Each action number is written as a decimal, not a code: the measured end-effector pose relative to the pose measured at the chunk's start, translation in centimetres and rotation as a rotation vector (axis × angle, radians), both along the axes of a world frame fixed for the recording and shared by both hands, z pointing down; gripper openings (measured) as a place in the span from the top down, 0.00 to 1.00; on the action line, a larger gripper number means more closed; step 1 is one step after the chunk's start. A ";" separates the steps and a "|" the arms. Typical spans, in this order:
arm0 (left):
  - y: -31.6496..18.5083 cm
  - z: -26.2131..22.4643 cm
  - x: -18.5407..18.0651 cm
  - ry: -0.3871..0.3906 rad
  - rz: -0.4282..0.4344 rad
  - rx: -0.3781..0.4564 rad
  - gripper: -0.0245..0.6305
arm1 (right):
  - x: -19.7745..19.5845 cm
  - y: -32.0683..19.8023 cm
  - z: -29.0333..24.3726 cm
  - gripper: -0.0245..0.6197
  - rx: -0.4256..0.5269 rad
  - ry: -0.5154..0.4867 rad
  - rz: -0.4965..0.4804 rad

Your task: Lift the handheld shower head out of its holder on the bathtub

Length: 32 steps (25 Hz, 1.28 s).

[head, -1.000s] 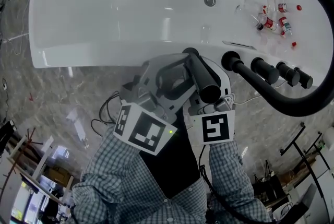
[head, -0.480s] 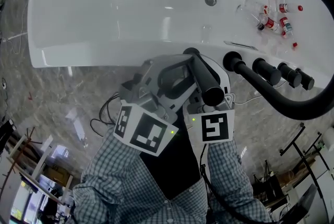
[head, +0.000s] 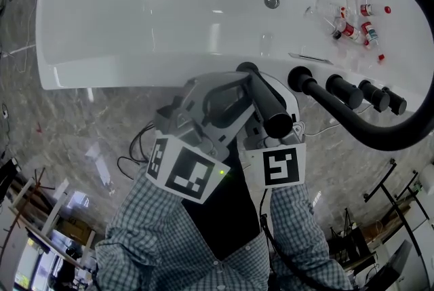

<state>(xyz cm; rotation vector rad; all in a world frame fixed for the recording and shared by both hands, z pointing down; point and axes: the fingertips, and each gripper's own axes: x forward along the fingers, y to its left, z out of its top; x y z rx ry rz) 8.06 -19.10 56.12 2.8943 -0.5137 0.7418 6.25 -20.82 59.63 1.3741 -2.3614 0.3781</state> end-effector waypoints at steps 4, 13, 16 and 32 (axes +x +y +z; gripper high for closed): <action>0.0 -0.5 0.0 0.004 0.001 0.000 0.77 | 0.0 0.1 -0.5 0.77 -0.007 -0.002 -0.001; 0.3 -2.5 0.2 0.004 0.016 0.022 0.77 | 0.2 0.3 -2.4 0.77 0.009 0.019 -0.002; 0.3 -3.7 0.4 0.010 0.021 0.038 0.77 | 0.4 0.2 -3.6 0.77 0.019 0.010 0.010; 0.8 -11.5 0.9 0.053 0.016 0.077 0.77 | 1.0 0.7 -11.5 0.77 0.051 -0.008 0.041</action>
